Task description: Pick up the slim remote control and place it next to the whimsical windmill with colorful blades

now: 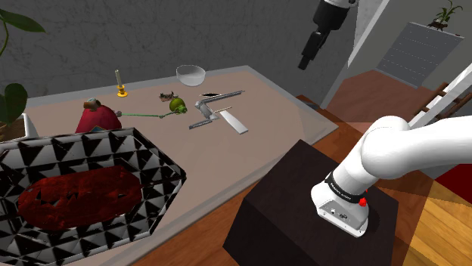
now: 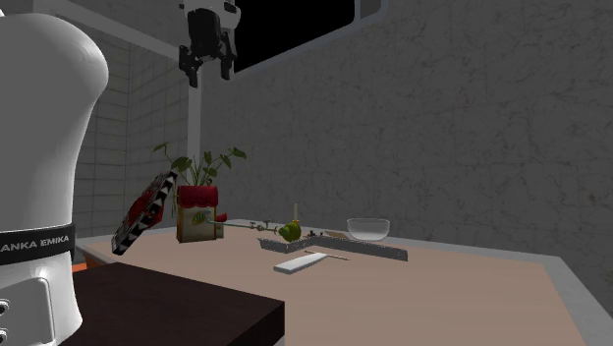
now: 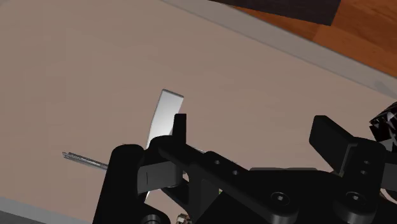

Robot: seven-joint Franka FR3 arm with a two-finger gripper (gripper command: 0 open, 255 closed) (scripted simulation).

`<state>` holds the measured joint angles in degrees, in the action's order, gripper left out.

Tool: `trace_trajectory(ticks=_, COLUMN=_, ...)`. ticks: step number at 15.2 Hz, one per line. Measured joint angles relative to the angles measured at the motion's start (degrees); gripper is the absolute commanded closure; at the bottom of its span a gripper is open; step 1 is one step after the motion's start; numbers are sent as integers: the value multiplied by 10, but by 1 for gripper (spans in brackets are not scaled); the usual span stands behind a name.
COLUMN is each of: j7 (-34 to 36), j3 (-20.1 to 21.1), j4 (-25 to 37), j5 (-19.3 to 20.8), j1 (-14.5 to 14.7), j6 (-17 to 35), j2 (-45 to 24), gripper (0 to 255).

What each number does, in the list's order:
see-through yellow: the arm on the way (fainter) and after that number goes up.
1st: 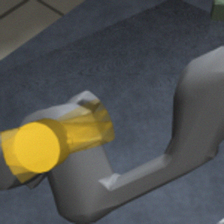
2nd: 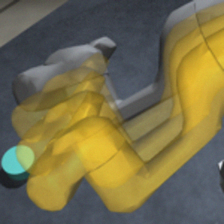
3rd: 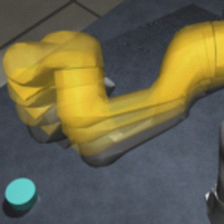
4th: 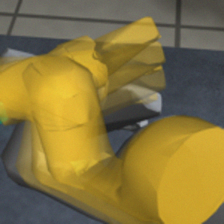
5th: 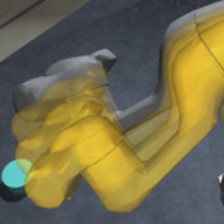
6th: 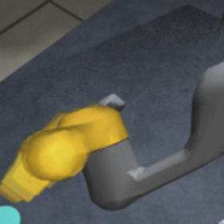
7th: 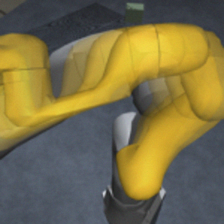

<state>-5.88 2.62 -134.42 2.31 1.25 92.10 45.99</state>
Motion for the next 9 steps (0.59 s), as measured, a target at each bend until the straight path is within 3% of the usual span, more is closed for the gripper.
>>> trace_trajectory(ticks=3, j7=4, j3=-1, j4=-13, j5=0, j1=-2, j6=21, j2=-10, gripper=0)
trace_trajectory(ticks=9, j7=15, j3=-11, j4=-52, j5=4, j1=-16, j6=132, j2=-87, gripper=0)
